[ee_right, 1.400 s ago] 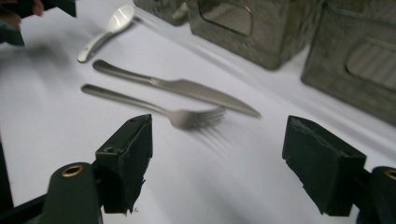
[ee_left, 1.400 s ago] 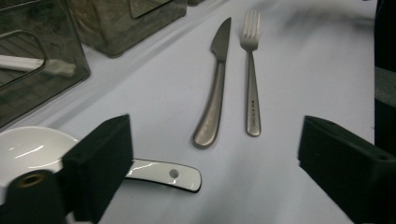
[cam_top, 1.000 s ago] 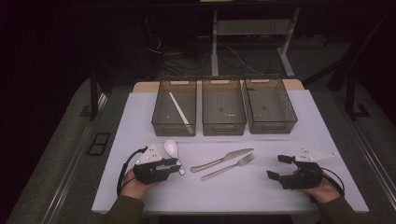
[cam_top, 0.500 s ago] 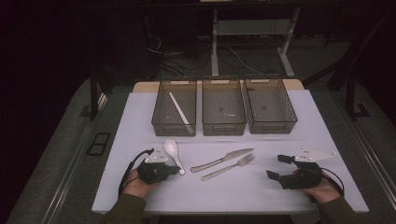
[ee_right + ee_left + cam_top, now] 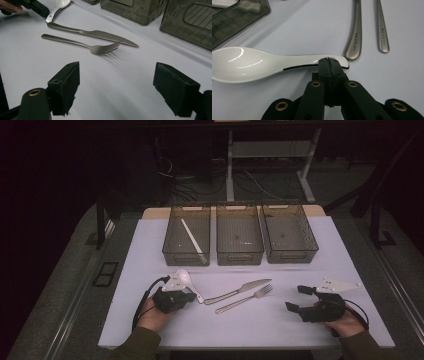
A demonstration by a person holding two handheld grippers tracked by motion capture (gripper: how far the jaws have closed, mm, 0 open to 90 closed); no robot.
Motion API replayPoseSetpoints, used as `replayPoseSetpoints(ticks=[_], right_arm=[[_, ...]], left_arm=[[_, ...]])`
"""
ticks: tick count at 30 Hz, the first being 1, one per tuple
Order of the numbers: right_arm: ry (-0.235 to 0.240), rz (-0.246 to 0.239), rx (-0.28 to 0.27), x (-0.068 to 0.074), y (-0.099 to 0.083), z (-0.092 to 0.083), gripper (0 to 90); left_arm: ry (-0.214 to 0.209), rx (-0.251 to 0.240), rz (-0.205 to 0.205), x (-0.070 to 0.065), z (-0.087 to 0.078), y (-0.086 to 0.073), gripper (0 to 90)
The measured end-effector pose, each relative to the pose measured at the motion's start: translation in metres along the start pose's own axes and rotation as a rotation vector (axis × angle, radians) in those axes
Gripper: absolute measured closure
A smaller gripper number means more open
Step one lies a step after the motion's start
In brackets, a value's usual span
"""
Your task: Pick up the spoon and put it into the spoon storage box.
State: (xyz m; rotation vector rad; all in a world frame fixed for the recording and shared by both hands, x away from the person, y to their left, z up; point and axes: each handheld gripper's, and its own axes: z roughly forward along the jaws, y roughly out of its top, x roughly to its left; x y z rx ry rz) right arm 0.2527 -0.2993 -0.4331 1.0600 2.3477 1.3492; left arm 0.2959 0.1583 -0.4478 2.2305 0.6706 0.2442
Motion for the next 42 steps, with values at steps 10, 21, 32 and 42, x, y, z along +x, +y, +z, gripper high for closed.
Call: replayPoseSetpoints(ticks=[10,21,32,42], right_arm=[[-0.004,0.009,-0.003,-0.001,0.0,-0.001,21.4],[-0.002,0.009,-0.003,-0.001,0.0,-0.001,21.5],[-0.001,0.005,-0.002,-0.001,0.0,0.0,21.7],[0.0,-0.002,0.002,-0.001,0.0,-0.001,21.7]], left_arm=[[0.001,0.004,0.012,0.003,0.01,0.007,89.0],[0.041,0.009,0.056,0.007,0.032,0.027,89.0],[0.06,0.007,0.058,0.016,0.049,0.041,89.0],[0.018,-0.026,0.03,0.016,0.041,0.044,82.9]])
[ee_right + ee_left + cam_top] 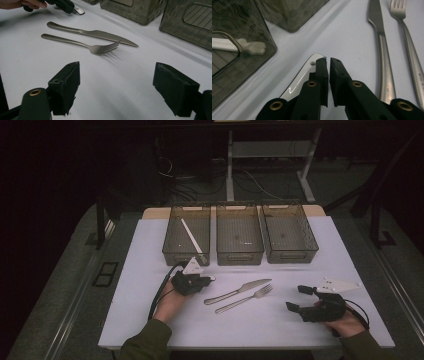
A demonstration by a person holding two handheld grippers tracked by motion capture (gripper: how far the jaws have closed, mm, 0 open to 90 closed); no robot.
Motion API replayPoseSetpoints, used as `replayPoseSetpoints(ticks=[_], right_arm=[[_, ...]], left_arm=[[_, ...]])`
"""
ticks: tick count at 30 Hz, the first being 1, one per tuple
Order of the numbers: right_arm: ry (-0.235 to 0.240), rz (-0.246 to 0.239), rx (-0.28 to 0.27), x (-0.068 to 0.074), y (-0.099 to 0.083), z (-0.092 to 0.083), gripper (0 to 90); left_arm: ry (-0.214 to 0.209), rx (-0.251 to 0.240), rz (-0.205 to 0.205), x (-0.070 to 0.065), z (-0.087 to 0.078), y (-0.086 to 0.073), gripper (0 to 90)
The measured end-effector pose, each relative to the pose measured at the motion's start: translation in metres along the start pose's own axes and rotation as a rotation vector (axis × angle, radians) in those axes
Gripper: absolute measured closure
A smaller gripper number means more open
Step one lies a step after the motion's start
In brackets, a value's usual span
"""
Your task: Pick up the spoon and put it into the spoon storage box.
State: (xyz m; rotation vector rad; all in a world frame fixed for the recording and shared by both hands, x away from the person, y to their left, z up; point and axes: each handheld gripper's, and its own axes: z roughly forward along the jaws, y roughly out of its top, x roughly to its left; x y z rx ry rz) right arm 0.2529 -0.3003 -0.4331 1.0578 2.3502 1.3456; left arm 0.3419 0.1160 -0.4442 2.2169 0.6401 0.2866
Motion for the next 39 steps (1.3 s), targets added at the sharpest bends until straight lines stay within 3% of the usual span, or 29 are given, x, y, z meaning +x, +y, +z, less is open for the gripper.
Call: replayPoseSetpoints(ticks=[3,8,18,25,28,33,39], right_arm=[[0.001,-0.001,0.002,0.0,0.0,0.0,21.7],[0.0,-0.007,0.007,0.0,0.0,0.002,21.7],[0.007,-0.021,0.034,0.004,0.0,0.014,13.8],[-0.018,-0.001,0.034,0.005,0.002,0.025,11.7],[-0.019,0.001,0.035,0.005,0.002,0.025,11.6],[-0.015,-0.005,0.036,0.006,0.002,0.025,11.7],[-0.012,-0.013,0.042,0.007,0.002,0.025,11.7]], left_arm=[[-0.017,-0.031,-0.02,0.004,-0.008,0.001,79.1],[-0.01,-0.083,-0.056,0.013,-0.023,0.0,72.2],[0.045,-0.1,-0.105,0.036,-0.041,-0.012,49.2],[0.093,-0.085,-0.113,0.046,-0.044,-0.019,35.3],[0.098,-0.081,-0.127,0.051,-0.044,-0.022,34.2],[0.079,-0.049,-0.15,0.056,-0.041,-0.027,34.9],[0.06,0.021,-0.142,0.058,-0.037,-0.034,36.0]])
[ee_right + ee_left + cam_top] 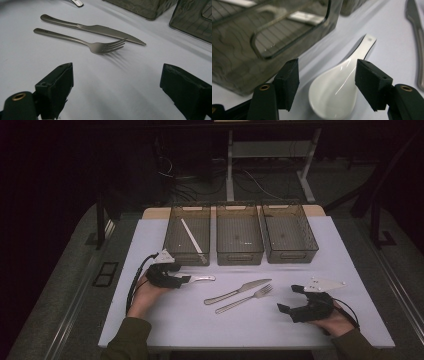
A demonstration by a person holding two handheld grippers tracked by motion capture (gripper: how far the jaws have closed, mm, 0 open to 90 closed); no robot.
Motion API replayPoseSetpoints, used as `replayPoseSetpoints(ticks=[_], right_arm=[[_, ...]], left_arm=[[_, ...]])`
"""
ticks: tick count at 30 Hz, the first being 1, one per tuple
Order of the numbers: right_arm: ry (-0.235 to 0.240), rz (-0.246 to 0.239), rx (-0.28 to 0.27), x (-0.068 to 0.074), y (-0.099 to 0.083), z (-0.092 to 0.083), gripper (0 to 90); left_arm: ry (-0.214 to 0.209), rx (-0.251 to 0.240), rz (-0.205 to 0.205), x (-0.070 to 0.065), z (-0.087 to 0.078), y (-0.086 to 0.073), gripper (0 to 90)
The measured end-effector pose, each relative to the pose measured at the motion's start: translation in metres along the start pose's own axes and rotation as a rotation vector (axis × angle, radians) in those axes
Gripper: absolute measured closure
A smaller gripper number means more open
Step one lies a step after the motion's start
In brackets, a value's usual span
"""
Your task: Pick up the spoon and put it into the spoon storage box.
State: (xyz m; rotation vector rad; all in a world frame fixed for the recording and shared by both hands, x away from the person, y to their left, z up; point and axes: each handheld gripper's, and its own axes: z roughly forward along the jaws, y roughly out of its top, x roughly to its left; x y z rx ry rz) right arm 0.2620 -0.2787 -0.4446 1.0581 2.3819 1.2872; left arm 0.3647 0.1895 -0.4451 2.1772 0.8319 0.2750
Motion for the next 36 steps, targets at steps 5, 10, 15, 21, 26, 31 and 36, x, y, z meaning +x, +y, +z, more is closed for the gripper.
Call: replayPoseSetpoints(ticks=[5,10,15,21,26,31,36], right_arm=[[0.0,0.0,0.004,0.0,0.0,0.0,11.7],[-0.002,0.0,0.006,0.0,0.0,0.0,11.7],[-0.003,-0.002,0.01,0.0,0.0,0.0,11.7],[-0.004,0.0,0.009,0.0,0.0,0.0,11.7],[-0.002,-0.001,0.007,0.0,0.0,-0.001,11.7],[-0.001,-0.002,0.005,0.0,0.0,-0.001,11.7],[-0.003,-0.003,0.003,0.0,0.0,-0.002,11.7]], left_arm=[[-0.015,0.037,0.023,-0.002,0.002,-0.002,43.5],[-0.049,0.048,0.046,-0.006,-0.001,-0.002,61.6],[-0.05,0.051,0.072,-0.006,-0.006,-0.002,72.0],[-0.076,0.052,0.096,-0.008,-0.01,-0.001,80.7],[-0.061,0.059,0.124,-0.011,-0.01,0.0,80.9],[-0.047,0.065,0.135,-0.013,-0.012,0.004,81.0],[-0.041,0.037,0.13,-0.017,-0.018,0.009,81.1]])
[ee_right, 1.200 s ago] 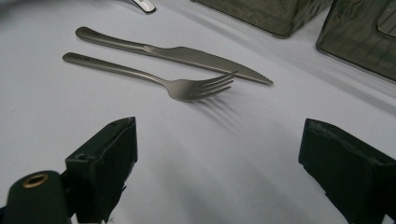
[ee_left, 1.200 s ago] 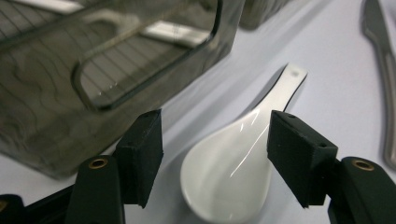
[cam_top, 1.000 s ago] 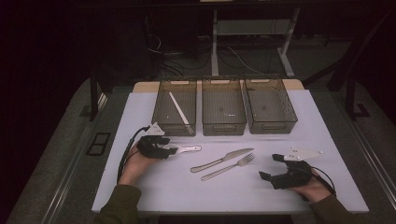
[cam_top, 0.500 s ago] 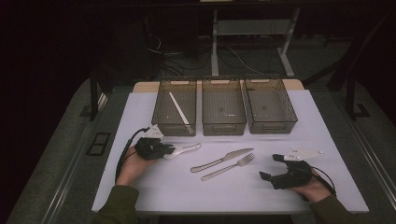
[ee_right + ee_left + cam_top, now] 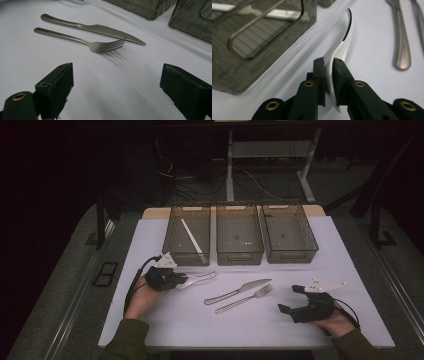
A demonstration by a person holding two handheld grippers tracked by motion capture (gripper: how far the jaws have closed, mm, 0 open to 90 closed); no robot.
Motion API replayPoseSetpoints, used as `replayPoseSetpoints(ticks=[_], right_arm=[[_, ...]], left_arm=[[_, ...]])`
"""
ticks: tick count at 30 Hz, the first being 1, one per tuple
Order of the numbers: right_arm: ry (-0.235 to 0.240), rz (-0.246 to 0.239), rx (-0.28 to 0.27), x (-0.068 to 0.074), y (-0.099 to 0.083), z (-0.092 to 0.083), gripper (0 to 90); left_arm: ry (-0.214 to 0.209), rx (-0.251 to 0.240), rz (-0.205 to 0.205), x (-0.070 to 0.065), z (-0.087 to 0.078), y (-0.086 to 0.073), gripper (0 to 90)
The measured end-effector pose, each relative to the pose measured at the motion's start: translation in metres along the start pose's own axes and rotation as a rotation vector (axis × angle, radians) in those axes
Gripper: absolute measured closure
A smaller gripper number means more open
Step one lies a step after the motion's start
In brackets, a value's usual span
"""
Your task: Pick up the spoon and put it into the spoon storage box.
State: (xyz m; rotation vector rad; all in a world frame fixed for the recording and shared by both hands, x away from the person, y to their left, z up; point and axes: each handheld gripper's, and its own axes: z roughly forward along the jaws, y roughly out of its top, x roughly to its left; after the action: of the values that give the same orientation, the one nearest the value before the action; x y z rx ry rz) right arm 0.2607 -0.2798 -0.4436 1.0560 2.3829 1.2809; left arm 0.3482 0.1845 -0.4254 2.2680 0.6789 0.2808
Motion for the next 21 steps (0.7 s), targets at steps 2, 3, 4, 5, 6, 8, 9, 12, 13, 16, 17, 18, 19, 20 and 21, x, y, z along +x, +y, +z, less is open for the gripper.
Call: replayPoseSetpoints(ticks=[2,3,4,5,6,8,9,12,13,16,17,18,19,20,21], right_arm=[[0.0,0.0,0.0,0.0,0.0,0.0,11.7],[0.0,-0.002,-0.001,0.0,0.0,0.0,11.7],[0.001,-0.003,-0.001,0.0,0.0,0.0,11.7],[0.0,-0.004,-0.001,0.0,0.0,0.0,11.7],[0.001,-0.003,0.0,0.0,0.0,0.0,11.7],[0.001,-0.002,0.0,0.0,0.0,0.0,11.7],[0.001,-0.001,0.0,0.0,0.0,0.0,11.7],[0.001,0.003,0.001,0.0,0.0,0.0,11.7],[0.001,-0.001,-0.001,0.0,0.0,0.0,11.7],[0.001,-0.003,-0.003,-0.001,0.0,0.0,11.7],[0.001,0.0,-0.002,-0.001,0.0,0.0,11.7],[0.0,0.001,-0.002,-0.001,0.0,0.0,11.7],[-0.003,0.004,-0.003,-0.001,0.0,0.0,11.7],[-0.005,0.004,-0.004,-0.001,0.0,0.0,11.7],[-0.006,0.007,-0.006,-0.001,0.0,-0.001,11.7]], left_arm=[[-0.002,-0.009,0.002,-0.002,-0.002,0.002,81.1],[-0.004,-0.009,0.009,-0.003,-0.003,0.003,81.0],[-0.006,-0.016,0.006,-0.004,-0.004,0.005,81.0],[-0.01,-0.019,0.007,-0.005,-0.005,0.006,81.0],[-0.014,-0.026,0.007,-0.006,-0.006,0.008,81.0],[-0.016,-0.039,0.007,-0.007,-0.009,0.012,81.0],[-0.016,-0.049,0.002,-0.008,-0.009,0.014,81.0],[-0.017,-0.074,0.003,-0.011,-0.013,0.02,81.0],[-0.018,-0.083,0.005,-0.011,-0.013,0.023,81.0],[-0.017,-0.101,0.013,-0.014,-0.015,0.031,81.0],[-0.019,-0.102,0.024,-0.015,-0.016,0.035,81.0],[-0.02,-0.11,0.027,-0.016,-0.016,0.038,81.0],[-0.021,-0.115,0.034,-0.016,-0.016,0.041,81.0],[-0.024,-0.121,0.037,-0.017,-0.016,0.045,81.0],[-0.028,-0.127,0.046,-0.017,-0.016,0.048,81.0]])
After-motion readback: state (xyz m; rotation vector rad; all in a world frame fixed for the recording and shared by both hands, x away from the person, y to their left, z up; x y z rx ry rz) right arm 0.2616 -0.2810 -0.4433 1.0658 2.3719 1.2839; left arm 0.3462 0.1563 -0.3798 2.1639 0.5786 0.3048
